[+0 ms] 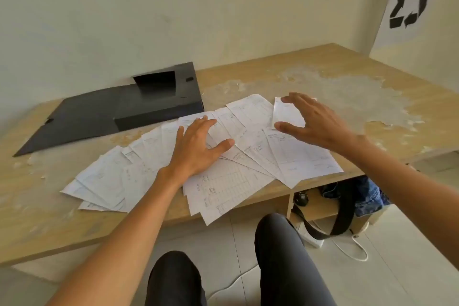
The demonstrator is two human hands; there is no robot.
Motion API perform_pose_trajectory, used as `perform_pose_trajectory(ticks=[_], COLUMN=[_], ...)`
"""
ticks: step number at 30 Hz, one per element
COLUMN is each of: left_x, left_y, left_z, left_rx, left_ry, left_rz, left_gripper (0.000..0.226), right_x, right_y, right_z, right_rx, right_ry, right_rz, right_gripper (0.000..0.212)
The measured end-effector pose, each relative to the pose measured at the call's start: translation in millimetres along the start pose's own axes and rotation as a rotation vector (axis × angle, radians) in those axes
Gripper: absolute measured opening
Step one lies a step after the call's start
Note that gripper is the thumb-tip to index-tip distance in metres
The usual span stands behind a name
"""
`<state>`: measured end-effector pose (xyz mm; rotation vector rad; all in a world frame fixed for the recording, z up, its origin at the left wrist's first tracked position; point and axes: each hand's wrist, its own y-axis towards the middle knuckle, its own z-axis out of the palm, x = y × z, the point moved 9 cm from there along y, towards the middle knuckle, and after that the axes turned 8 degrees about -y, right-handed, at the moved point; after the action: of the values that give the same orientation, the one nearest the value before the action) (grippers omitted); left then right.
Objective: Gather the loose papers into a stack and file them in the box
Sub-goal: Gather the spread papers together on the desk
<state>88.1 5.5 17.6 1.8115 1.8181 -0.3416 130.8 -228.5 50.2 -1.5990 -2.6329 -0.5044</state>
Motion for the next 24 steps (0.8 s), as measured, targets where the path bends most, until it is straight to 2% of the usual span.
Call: perform_pose_trajectory(ticks=[7,12,16,20,24], left_x=[-0.5,2.3,1.9,3.0,1.8], left_y=[11.9,12.6,11.9,12.4,11.7], left_z=[14.8,23.3,24.8,26.0,26.3], left_rx=[0.018,0.074,0.087,0.087,0.092], left_ry=[0.050,0.068,0.086,0.096,0.097], left_rz=[0.010,-0.009,-0.011,-0.015,-0.016], left_gripper=[0.083,0.091,0.089,0.087,0.085], right_x=[-38.8,-51.3,-50.5,-44.0,-38.3], right_y=[-0.7,0.0,0.6,-5.2,-12.5], right_z=[14.1,27.1,35.4,29.7,20.8], right_rx=[0.000,0.078,0.151,0.085,-0.022], right_ry=[-0.023,-0.046,-0.099,-0.044,-0.056], right_rz=[0.095,0.098,0.080,0.037,-0.015], right_gripper=[0.066,0.073,0.069,0.079,0.073])
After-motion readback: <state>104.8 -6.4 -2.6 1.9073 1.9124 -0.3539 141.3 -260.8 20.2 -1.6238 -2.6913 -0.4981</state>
